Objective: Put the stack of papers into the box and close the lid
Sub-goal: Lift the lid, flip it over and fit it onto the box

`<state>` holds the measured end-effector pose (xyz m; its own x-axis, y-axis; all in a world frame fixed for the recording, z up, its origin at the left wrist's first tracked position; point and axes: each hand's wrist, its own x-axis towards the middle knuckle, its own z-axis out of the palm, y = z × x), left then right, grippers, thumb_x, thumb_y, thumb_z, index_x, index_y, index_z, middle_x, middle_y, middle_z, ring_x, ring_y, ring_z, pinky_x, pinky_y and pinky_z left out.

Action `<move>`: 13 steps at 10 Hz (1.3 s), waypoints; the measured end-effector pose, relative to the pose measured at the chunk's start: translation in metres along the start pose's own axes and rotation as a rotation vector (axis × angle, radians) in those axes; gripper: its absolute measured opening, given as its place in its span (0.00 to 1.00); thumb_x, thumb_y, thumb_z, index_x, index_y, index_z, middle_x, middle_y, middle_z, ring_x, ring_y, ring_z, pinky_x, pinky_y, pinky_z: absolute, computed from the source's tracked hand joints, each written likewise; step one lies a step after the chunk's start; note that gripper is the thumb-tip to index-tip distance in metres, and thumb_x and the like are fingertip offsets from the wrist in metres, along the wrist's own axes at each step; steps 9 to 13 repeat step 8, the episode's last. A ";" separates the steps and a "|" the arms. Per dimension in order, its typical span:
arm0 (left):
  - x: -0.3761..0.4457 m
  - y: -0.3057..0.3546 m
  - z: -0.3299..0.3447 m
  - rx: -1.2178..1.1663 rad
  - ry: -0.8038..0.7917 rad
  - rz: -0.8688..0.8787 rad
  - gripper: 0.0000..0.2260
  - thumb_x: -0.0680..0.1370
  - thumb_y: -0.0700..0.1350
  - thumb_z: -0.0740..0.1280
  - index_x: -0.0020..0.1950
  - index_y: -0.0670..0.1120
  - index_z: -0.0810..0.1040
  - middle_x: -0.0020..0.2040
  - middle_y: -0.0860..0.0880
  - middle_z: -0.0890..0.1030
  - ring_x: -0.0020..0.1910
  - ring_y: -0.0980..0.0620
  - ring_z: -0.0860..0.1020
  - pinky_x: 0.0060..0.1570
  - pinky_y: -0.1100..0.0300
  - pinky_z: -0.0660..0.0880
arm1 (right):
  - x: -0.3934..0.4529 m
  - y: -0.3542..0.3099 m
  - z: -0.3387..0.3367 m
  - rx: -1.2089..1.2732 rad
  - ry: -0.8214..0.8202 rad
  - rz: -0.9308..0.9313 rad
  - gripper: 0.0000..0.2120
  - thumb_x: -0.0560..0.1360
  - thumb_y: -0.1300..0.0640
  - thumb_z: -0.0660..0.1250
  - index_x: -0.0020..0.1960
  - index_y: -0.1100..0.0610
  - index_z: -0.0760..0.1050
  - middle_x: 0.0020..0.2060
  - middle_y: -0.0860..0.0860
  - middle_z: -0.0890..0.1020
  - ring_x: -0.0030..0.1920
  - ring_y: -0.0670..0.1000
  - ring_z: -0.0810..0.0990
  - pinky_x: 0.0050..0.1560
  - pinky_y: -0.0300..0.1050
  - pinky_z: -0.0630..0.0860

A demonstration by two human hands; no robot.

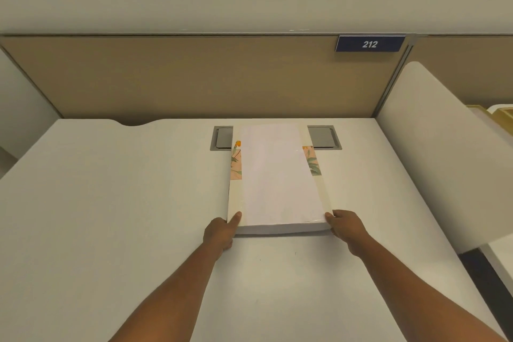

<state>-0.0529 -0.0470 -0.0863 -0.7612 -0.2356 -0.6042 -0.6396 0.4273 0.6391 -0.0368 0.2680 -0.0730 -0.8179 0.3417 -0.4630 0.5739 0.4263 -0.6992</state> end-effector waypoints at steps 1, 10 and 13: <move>-0.008 -0.004 0.002 0.148 0.047 0.053 0.24 0.76 0.64 0.63 0.36 0.44 0.72 0.44 0.39 0.84 0.48 0.38 0.83 0.50 0.51 0.79 | -0.005 0.008 0.010 -0.141 0.079 -0.023 0.18 0.79 0.54 0.63 0.32 0.56 0.66 0.29 0.51 0.71 0.31 0.52 0.68 0.33 0.45 0.63; -0.066 0.110 -0.034 0.440 0.213 0.521 0.33 0.78 0.63 0.60 0.77 0.44 0.61 0.71 0.42 0.70 0.70 0.40 0.67 0.65 0.47 0.70 | -0.058 -0.135 -0.035 -0.620 0.364 -0.846 0.27 0.80 0.46 0.59 0.75 0.56 0.64 0.72 0.56 0.69 0.72 0.58 0.66 0.65 0.55 0.69; -0.066 0.110 -0.034 0.440 0.213 0.521 0.33 0.78 0.63 0.60 0.77 0.44 0.61 0.71 0.42 0.70 0.70 0.40 0.67 0.65 0.47 0.70 | -0.058 -0.135 -0.035 -0.620 0.364 -0.846 0.27 0.80 0.46 0.59 0.75 0.56 0.64 0.72 0.56 0.69 0.72 0.58 0.66 0.65 0.55 0.69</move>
